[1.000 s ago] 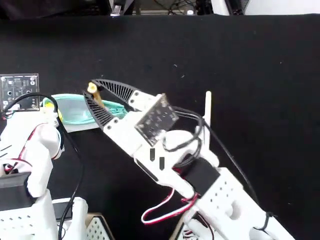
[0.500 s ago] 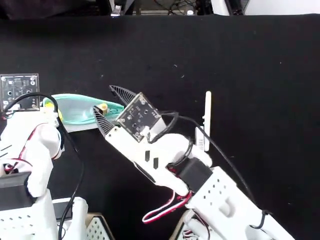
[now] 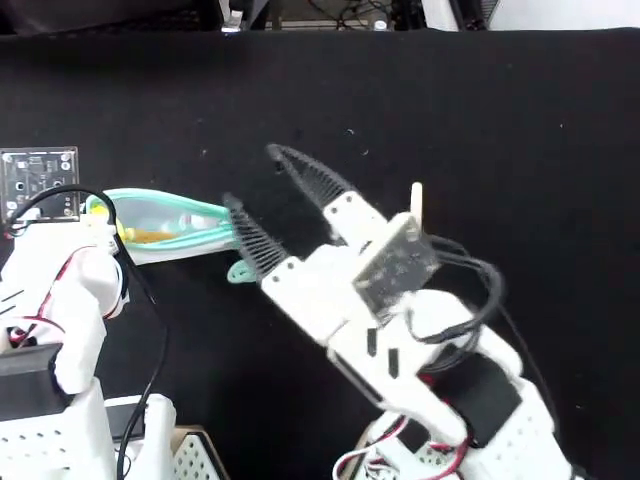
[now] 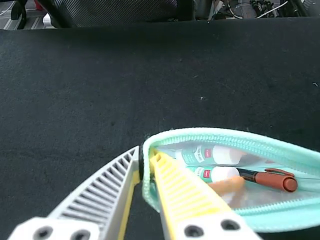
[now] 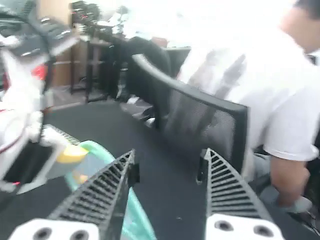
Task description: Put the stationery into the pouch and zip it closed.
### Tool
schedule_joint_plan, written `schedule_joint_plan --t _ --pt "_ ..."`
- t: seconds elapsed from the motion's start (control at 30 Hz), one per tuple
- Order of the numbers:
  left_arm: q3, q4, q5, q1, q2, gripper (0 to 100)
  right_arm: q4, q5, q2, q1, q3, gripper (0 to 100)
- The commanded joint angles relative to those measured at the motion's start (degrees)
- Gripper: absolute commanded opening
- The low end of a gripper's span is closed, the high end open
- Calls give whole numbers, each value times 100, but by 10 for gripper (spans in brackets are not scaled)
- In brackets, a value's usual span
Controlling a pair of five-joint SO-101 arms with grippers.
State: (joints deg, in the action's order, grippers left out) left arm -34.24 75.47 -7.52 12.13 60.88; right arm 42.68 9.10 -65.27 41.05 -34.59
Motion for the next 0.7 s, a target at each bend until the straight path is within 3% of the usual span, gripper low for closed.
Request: schedule_joint_plan --t 0.0,0.17,0.33,0.53,0.67 --pt "-558 70 -62 -110 -167 30 18 -35 -101 -668 -321 198" --pt "-558 70 -62 -110 -167 30 26 -149 -303 -2549 -1138 198" --pt "-558 70 -62 -136 -167 30 888 -475 4 -4290 -1745 198" --pt "-567 79 -62 -136 -167 30 1143 -202 1754 -4589 -1560 198" --pt "-567 79 -62 -119 -167 30 1187 -202 3521 -4589 -479 198"
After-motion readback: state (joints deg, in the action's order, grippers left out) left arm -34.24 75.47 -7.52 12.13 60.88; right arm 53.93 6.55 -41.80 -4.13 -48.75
